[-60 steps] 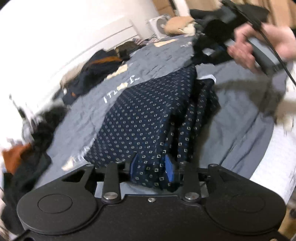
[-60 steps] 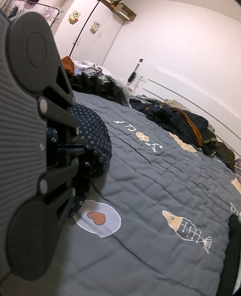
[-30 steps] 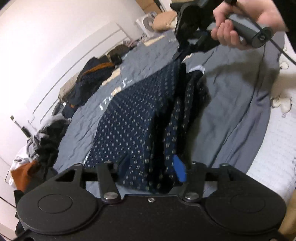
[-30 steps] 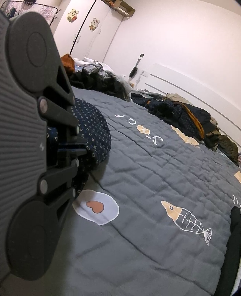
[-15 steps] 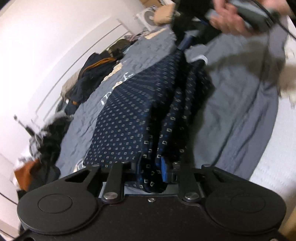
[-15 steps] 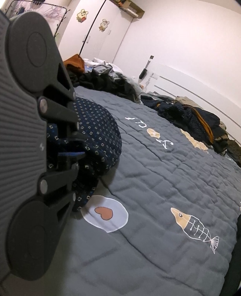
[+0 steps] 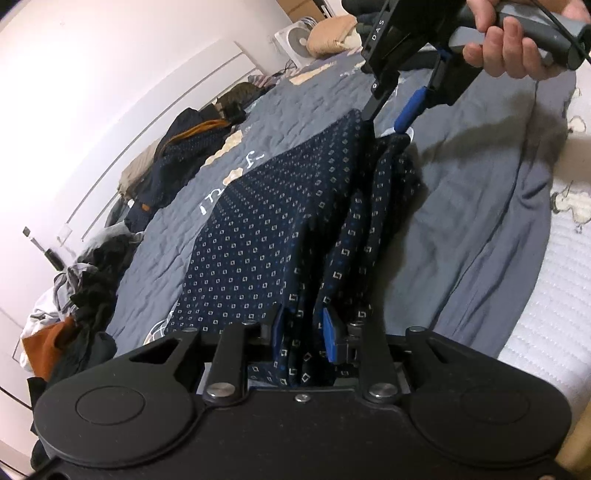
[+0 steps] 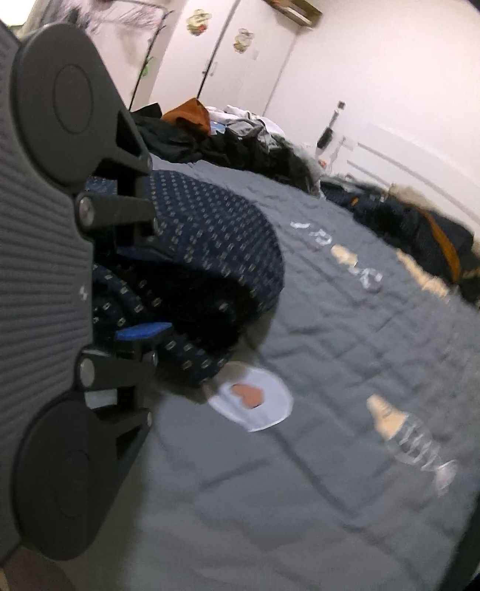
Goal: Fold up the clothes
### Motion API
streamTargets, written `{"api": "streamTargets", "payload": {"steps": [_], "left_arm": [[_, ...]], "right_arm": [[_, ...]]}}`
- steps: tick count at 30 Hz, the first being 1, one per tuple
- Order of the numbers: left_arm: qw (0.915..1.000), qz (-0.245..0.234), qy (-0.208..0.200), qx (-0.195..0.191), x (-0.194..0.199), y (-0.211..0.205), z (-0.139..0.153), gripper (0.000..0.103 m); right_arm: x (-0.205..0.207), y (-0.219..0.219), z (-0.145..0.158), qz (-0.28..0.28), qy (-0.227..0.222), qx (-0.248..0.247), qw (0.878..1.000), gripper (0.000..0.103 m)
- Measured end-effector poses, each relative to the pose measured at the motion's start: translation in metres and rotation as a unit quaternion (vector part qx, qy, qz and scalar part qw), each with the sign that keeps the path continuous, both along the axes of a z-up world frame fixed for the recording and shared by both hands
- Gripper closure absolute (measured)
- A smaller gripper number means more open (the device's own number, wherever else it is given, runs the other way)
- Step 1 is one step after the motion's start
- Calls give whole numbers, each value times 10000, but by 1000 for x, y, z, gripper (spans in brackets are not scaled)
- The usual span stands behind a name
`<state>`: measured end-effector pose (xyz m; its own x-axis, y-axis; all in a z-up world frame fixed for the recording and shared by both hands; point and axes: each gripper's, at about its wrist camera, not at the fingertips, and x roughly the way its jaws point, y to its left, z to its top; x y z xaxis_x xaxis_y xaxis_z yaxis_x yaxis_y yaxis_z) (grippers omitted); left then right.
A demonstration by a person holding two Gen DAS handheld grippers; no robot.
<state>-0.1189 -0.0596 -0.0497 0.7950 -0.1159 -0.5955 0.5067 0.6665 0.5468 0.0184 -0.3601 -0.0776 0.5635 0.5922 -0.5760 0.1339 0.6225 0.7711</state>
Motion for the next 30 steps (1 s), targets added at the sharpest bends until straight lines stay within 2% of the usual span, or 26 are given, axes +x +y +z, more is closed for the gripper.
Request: {"api": "streamTargets", "payload": {"steps": [5,12,17,20,25,30], "left_arm": [[10000,29,2,77,1,1,-4,76],[9999,16,18,128,0,1,-6,75],[9999,-11,26,163,-1,0,-7,75],[9999,2,28,165,-1,0,-8,74],[9998,-16,36,190,-1,-1,-8,73],[9998,0,41,178,-1,0,-7,73]], "right_arm": [[5,2,-16,-251,306,375,9985,68],[6,3,-12,-321,191,628,9973,68],[7,-1,-12,-309,313,611,9972,68],[5,-5,-6,-341,233,733,9965,68],[6,0,-12,-187,402,916,9948,68],[7,6,-16,-178,454,800,9956,68]]}}
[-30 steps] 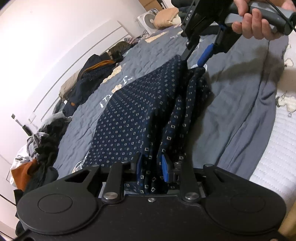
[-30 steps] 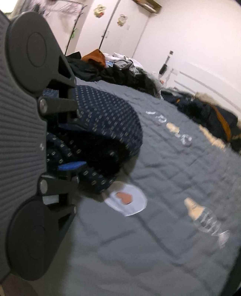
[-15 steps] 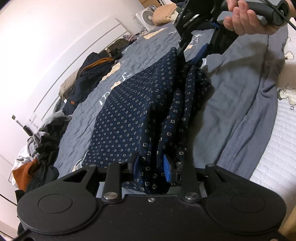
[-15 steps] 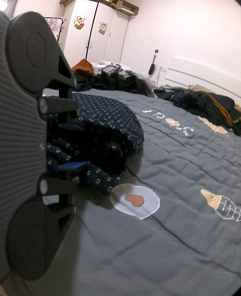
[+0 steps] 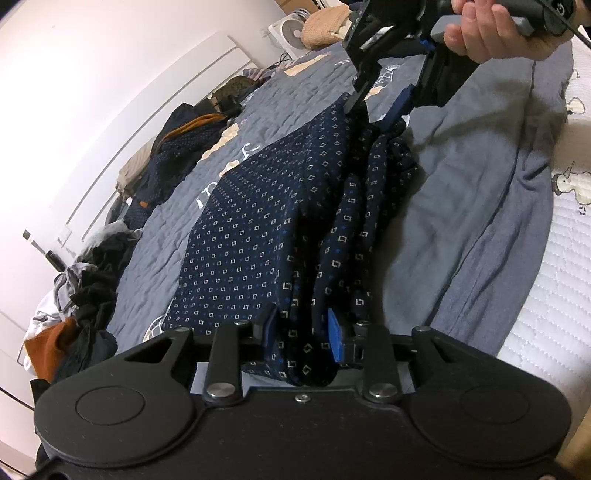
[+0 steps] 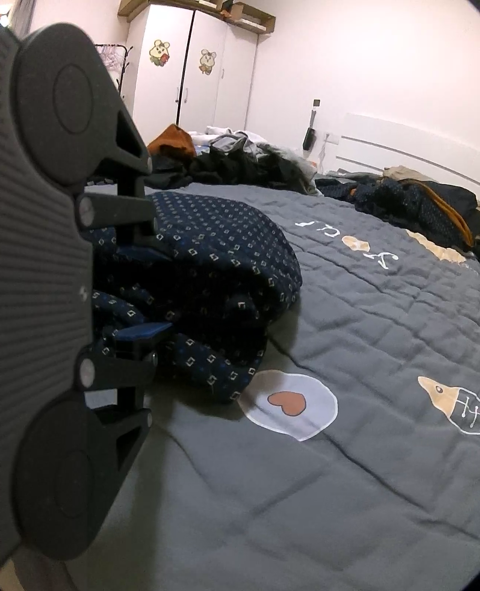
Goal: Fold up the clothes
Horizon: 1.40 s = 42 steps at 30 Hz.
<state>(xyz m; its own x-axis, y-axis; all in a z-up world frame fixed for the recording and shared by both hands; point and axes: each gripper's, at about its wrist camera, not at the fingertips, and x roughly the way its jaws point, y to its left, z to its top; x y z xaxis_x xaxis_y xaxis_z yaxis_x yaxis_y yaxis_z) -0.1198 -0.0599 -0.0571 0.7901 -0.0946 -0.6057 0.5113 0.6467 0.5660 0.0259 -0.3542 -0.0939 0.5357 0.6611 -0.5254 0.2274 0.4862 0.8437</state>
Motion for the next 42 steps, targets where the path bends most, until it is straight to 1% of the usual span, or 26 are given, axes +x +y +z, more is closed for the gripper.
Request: {"api": "streamTargets", "payload": {"steps": [3,9,17,27,30,31,32,33,34,37,42], "left_arm": [[10000,2,8,5,0,0,0,72],[10000,5,18,-1,1,0,0,71],[10000,-18,26,-28,0,0,0,71],[10000,-20,37,-33,-1,-1,0,70],[10000,-32,49,-15,-2,-1,-1,70],[10000,-34,54,-7,-2,-1,-1,70],[10000,-34,58,-2,-1,-1,-1,69],[10000,-33,60,-4,-1,-2,-1,69],[10000,-31,60,-6,-1,-2,-1,69],[10000,-26,68,-10,-1,-1,-1,69],[9999,-21,109,19,0,-1,-3,69]], "right_arm": [[-1,0,-4,-30,121,-17,9999,68],[-7,-3,-6,-128,205,-58,9997,69],[-2,0,-10,-176,197,-123,9996,69],[3,8,-12,-36,131,-176,9998,69],[3,11,-11,4,67,-259,9996,73],[3,11,-11,6,57,-266,9996,76],[3,11,-11,4,48,-271,9996,80],[2,11,-12,-10,46,-270,9996,88],[2,11,-12,-27,40,-270,9996,94],[-1,8,-10,-113,-67,-239,9996,97],[-4,-1,1,-330,-296,-184,9988,98]]}}
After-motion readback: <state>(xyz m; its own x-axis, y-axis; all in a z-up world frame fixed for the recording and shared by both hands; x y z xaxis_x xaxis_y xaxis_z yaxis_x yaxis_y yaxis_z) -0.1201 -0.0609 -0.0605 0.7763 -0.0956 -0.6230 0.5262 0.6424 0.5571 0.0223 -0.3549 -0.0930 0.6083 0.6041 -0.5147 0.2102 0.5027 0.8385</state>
